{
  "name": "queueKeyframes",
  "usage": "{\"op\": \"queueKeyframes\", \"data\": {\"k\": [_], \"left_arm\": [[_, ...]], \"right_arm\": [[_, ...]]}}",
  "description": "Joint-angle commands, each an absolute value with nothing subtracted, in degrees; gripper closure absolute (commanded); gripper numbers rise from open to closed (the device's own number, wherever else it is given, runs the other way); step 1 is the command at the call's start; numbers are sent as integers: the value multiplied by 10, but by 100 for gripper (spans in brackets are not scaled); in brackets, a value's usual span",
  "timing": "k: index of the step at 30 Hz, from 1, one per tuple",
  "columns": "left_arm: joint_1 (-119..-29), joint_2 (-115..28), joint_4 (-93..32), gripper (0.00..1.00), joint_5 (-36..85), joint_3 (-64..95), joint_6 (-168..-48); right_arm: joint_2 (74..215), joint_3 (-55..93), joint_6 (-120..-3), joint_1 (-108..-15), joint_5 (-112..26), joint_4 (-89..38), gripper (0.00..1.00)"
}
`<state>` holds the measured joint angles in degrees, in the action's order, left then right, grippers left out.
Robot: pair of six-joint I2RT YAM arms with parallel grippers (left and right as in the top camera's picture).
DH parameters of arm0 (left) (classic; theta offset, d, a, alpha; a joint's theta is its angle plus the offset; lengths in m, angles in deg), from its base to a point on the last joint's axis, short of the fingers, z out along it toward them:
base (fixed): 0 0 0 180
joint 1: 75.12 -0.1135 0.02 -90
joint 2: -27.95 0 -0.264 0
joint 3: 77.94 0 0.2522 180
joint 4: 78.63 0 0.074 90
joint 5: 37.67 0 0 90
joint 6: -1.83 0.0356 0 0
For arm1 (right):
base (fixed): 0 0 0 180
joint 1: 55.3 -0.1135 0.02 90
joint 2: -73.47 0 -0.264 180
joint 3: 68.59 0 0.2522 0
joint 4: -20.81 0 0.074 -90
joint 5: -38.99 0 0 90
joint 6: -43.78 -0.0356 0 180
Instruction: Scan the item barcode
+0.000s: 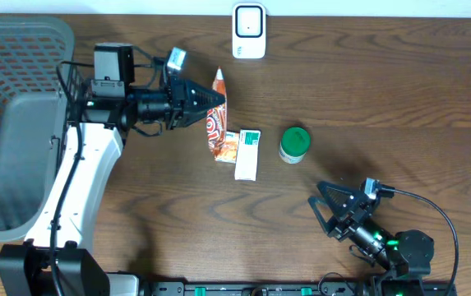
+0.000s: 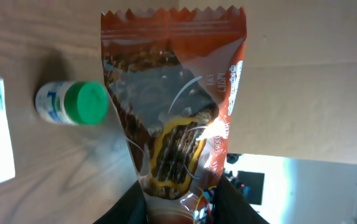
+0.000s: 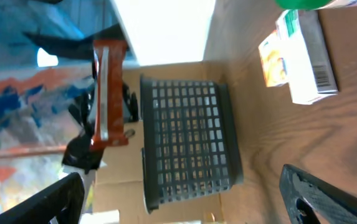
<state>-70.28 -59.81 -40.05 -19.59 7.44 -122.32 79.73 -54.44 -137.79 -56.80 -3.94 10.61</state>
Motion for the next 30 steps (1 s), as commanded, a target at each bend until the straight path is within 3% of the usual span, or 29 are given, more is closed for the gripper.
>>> {"op": "queueKeyframes", "data": {"k": [1, 5, 15, 19, 23, 30], "left_arm": [[-682, -596, -439, 76, -188, 72, -1261], [-651, -596, -522, 76, -187, 72, -1289], [-589, -596, -603, 76, -120, 72, -1457], [-576, -596, -603, 75, -108, 72, -1461], [-571, -596, -603, 75, -110, 72, -1439], [-571, -596, -571, 75, -115, 72, -1319]], "right_arm": [[824, -544, -1299, -603, -95, 115, 2], [874, -544, -1193, -633, -167, 72, 1], [1073, -544, -1201, -636, -223, 49, 5], [1139, -544, -1196, -636, -221, 91, 5], [1170, -544, -1150, -636, -165, 211, 4], [1173, -509, -1124, -636, -21, 286, 8]]}}
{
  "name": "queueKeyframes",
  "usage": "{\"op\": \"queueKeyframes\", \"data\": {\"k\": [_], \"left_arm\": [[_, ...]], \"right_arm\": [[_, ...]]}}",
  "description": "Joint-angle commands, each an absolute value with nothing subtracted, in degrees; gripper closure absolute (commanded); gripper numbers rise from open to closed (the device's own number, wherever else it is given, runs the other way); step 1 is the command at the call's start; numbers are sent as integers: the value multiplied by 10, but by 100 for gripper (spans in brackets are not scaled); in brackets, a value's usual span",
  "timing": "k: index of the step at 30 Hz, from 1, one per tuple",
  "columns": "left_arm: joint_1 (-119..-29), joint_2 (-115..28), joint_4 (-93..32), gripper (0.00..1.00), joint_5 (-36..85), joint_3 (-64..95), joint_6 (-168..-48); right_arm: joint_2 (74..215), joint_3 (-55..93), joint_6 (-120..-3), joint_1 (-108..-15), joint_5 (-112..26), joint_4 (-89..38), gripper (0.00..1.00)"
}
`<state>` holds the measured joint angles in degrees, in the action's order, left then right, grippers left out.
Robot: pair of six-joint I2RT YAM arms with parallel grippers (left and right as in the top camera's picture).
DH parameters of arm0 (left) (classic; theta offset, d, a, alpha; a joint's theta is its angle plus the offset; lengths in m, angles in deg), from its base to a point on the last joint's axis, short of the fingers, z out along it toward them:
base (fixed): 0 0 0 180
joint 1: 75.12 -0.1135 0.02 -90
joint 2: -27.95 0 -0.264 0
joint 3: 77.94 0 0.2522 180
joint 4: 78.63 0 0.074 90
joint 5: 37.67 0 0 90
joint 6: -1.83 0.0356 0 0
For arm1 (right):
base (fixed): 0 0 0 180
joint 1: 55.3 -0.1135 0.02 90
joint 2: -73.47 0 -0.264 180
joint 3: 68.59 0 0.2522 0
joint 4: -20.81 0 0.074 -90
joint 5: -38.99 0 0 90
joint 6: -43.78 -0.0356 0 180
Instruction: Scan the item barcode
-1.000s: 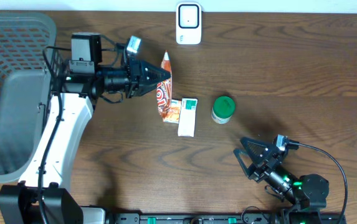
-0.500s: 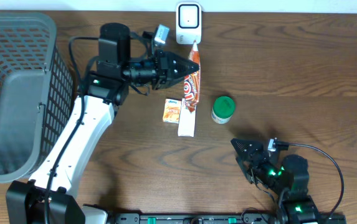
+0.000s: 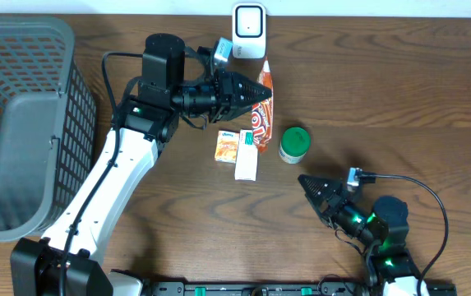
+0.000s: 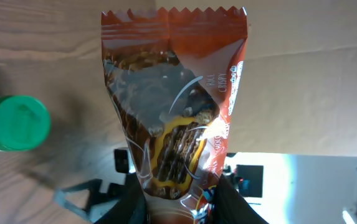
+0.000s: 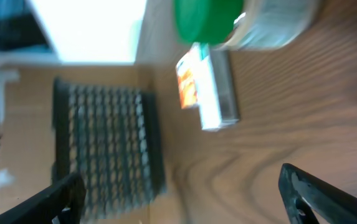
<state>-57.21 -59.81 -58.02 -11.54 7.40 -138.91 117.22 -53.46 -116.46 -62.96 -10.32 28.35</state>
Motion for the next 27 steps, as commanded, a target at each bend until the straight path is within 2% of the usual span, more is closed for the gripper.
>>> {"op": "queueKeyframes", "data": {"k": [1, 4, 6, 9, 13, 18, 23, 27], "left_arm": [[-571, -596, -561, 75, -115, 72, -1303], [-569, -596, -541, 75, -117, 72, -1269], [-566, -596, -532, 75, -117, 72, -1252], [-561, -596, -515, 75, -117, 72, -1238], [-554, -596, -503, 75, -120, 72, -1238], [-538, -596, -503, 75, -143, 72, -1256], [-534, -596, -503, 75, -157, 72, -1279], [-535, -596, -503, 75, -158, 72, -1273]], "right_arm": [[1173, -501, -1102, -636, -4, 282, 10], [1173, -474, -1035, -636, 16, 237, 9], [1173, -455, -998, -635, 25, 207, 1], [1173, -431, -980, -631, 82, 232, 1], [1174, -405, -1015, -629, 140, 312, 1], [1194, -377, -1064, -629, 129, 330, 1], [1284, -377, -1085, -627, 103, 332, 1], [1350, -377, -1085, -609, 134, 410, 1]]}}
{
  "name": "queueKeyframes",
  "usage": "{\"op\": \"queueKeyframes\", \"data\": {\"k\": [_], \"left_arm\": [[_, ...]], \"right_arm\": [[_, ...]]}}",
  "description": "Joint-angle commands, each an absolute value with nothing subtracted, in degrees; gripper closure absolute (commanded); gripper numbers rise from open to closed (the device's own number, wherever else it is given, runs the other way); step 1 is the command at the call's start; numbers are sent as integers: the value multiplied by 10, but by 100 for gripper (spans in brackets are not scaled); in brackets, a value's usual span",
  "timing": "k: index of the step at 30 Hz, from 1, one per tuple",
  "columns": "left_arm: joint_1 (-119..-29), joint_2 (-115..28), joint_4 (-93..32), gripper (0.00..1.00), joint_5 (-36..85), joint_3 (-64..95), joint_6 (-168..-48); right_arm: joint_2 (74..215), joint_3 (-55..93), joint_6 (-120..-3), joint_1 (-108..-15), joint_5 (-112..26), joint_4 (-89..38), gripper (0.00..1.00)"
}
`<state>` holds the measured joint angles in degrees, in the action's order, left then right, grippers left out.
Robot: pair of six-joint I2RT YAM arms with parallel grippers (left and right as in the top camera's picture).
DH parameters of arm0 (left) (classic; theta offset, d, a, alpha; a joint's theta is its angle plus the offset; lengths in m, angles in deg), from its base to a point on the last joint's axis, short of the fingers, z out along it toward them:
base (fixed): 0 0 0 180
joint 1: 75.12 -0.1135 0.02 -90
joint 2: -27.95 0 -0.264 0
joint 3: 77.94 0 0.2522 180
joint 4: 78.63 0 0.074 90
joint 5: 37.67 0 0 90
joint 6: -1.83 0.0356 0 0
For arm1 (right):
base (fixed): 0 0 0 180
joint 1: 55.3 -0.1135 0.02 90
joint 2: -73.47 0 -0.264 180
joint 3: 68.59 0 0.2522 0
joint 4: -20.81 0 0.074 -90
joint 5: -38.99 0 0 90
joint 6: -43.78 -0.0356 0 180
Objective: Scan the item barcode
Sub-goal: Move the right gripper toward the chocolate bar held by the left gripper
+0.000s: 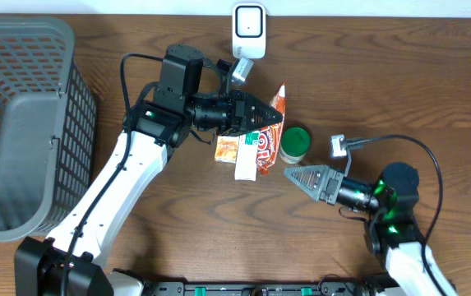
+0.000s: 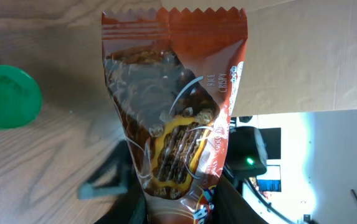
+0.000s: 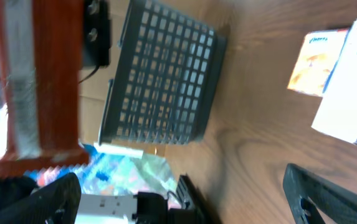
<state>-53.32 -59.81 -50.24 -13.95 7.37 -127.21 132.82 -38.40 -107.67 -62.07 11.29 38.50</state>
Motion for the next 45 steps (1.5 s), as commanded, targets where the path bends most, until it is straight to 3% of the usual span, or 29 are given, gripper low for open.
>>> {"op": "queueKeyframes", "data": {"k": [1, 6, 12, 20, 32, 35, 40, 45], "left_arm": [[-535, -596, -503, 75, -159, 72, -1267], [-535, -596, -503, 75, -186, 72, -1225], [-535, -596, -503, 75, -206, 72, -1185], [-534, -596, -503, 75, -206, 72, -1195], [-535, -596, -503, 75, -207, 72, -1216], [-535, -596, -503, 75, -207, 72, -1216], [-535, -596, -503, 75, -207, 72, -1216], [-535, -596, -503, 75, -208, 72, -1216]], "right_arm": [[1359, -377, -1086, -601, 144, 426, 1], [1364, -377, -1124, -541, 198, 503, 1], [1369, -376, -1188, -471, 211, 511, 1], [1415, -344, -1244, -493, 213, 609, 1], [1495, -267, -1275, -502, 215, 626, 1], [1494, -261, -1274, -502, 232, 702, 1], [1489, -261, -1279, -500, 315, 972, 1], [1482, -261, -1287, -502, 315, 951, 1]]}}
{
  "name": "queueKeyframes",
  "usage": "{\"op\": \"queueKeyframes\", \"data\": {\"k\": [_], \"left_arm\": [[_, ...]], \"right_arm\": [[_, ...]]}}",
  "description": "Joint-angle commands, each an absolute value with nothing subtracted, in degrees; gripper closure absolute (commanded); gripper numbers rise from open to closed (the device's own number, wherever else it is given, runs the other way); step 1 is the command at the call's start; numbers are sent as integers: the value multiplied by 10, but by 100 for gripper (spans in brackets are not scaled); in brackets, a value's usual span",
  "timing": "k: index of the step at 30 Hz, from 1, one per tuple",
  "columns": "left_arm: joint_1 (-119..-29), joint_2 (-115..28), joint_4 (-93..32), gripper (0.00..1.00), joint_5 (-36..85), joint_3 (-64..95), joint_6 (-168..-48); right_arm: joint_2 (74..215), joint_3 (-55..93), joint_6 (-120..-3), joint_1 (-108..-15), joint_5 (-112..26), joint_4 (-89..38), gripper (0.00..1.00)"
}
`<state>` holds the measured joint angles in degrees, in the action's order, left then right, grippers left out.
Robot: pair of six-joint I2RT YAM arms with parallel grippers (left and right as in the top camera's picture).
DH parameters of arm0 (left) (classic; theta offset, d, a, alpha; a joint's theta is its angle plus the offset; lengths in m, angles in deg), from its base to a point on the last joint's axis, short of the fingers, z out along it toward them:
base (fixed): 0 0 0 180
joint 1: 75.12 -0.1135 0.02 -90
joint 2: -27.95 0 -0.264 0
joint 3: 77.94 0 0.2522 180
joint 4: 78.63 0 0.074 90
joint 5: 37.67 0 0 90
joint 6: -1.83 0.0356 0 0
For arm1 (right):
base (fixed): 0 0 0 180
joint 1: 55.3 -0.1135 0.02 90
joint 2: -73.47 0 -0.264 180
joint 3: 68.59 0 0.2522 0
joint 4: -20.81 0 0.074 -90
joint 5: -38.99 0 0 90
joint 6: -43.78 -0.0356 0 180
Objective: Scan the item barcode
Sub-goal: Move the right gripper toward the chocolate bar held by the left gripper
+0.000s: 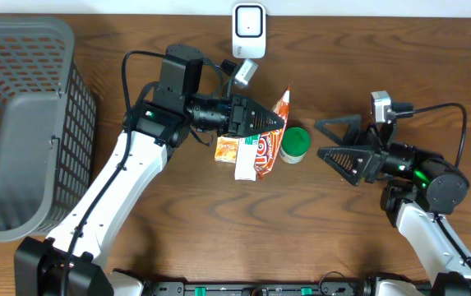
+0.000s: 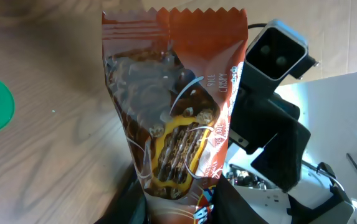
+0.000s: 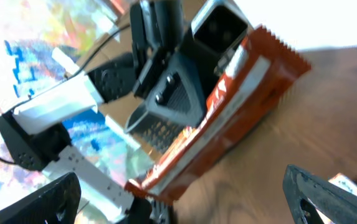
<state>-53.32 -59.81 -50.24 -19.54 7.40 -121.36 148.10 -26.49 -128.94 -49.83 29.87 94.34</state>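
Observation:
An orange-brown snack packet [image 1: 273,130] hangs tilted over the boxes, its serrated end up, with my left gripper [image 1: 263,123] shut on its lower end. In the left wrist view the packet [image 2: 173,106] fills the middle and the jaws [image 2: 178,202] pinch its bottom seal. My right gripper [image 1: 328,140] stands open to the right of the green-capped bottle [image 1: 295,143], facing the packet [image 3: 228,121], with nothing between its fingers [image 3: 328,193]. The white scanner [image 1: 249,31] stands at the table's back edge.
A white and green box [image 1: 247,161] and a small orange box [image 1: 228,148] lie under the packet. A grey wire basket [image 1: 21,123] fills the left side. The right arm's camera [image 2: 275,53] shows just behind the packet.
My right gripper was low in front of the bottle, pointing left; it is now higher and further right, open and facing the packet. The left gripper and packet have hardly moved.
My left gripper held the packet left of the boxes, then close below the scanner, then over the boxes beside the bottle, where it stays. My right gripper stayed open, going from the front right corner toward the bottle, now level with the packet.

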Motion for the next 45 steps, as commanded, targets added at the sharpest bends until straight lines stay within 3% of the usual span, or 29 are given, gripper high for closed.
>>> {"op": "queueKeyframes", "data": {"k": [1, 4, 9, 21, 45], "left_arm": [[-535, -596, -503, 75, -208, 72, -1216], [-535, -596, -503, 75, -208, 72, -1217], [-535, -596, -503, 75, -208, 72, -1216], [-535, -596, -503, 75, -208, 72, -1217], [-535, -596, -503, 75, -205, 72, -1216]], "right_arm": [[1482, -261, -1282, -501, 306, 947, 1], [1484, -260, -1307, -502, 258, 872, 1], [1503, -237, -1228, -546, 161, 587, 5], [1627, -100, -1220, -590, 153, 589, 4], [1633, -90, -1305, -613, 191, 679, 7]]}}
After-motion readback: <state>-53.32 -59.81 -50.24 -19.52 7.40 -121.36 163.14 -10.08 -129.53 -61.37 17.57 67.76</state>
